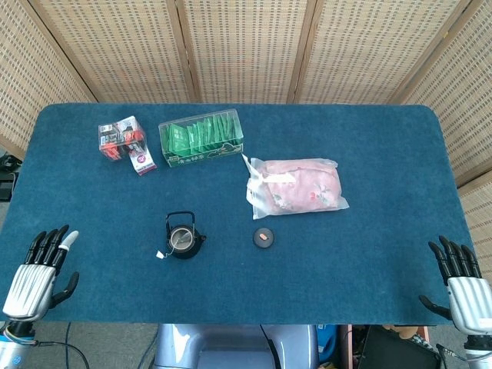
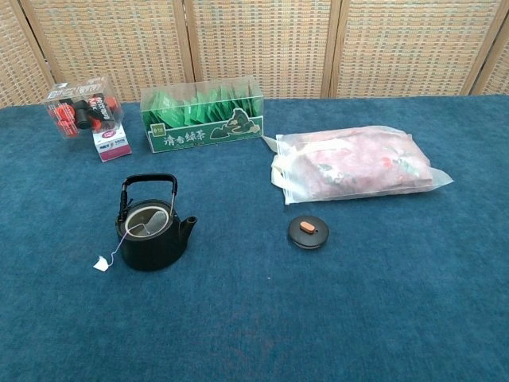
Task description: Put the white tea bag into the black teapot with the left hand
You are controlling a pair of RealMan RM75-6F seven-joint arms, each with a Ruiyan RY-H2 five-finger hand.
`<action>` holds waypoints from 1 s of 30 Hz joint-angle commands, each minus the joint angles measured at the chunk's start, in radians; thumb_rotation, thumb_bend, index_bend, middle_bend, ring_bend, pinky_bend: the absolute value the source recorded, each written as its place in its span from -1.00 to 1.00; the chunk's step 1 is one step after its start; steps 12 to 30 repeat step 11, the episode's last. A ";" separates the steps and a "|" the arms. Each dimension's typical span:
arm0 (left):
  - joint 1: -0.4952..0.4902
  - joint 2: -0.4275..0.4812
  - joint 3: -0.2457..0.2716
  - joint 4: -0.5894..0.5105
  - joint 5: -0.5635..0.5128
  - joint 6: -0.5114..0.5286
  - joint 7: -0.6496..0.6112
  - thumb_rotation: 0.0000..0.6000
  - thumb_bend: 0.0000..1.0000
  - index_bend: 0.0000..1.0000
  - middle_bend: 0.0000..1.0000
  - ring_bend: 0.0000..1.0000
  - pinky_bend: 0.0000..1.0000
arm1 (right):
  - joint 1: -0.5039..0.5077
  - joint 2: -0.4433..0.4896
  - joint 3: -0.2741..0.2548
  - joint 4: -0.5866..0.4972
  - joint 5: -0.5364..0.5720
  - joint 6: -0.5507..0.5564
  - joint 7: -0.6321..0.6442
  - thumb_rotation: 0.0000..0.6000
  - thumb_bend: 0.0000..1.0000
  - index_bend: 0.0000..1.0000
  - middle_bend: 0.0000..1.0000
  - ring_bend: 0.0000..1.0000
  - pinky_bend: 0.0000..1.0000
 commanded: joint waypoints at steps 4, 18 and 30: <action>0.017 0.008 -0.005 0.005 -0.005 0.000 -0.002 1.00 -0.09 -0.92 -1.00 -1.00 -1.00 | 0.002 0.000 -0.001 -0.004 -0.002 0.000 -0.006 1.00 -0.80 -0.94 -0.87 -1.00 -1.00; 0.031 0.011 -0.019 0.008 -0.013 -0.015 -0.006 1.00 -0.09 -0.92 -1.00 -1.00 -1.00 | 0.004 -0.001 0.000 -0.008 0.002 -0.002 -0.014 1.00 -0.80 -0.94 -0.87 -1.00 -1.00; 0.031 0.011 -0.019 0.008 -0.013 -0.015 -0.006 1.00 -0.09 -0.92 -1.00 -1.00 -1.00 | 0.004 -0.001 0.000 -0.008 0.002 -0.002 -0.014 1.00 -0.80 -0.94 -0.87 -1.00 -1.00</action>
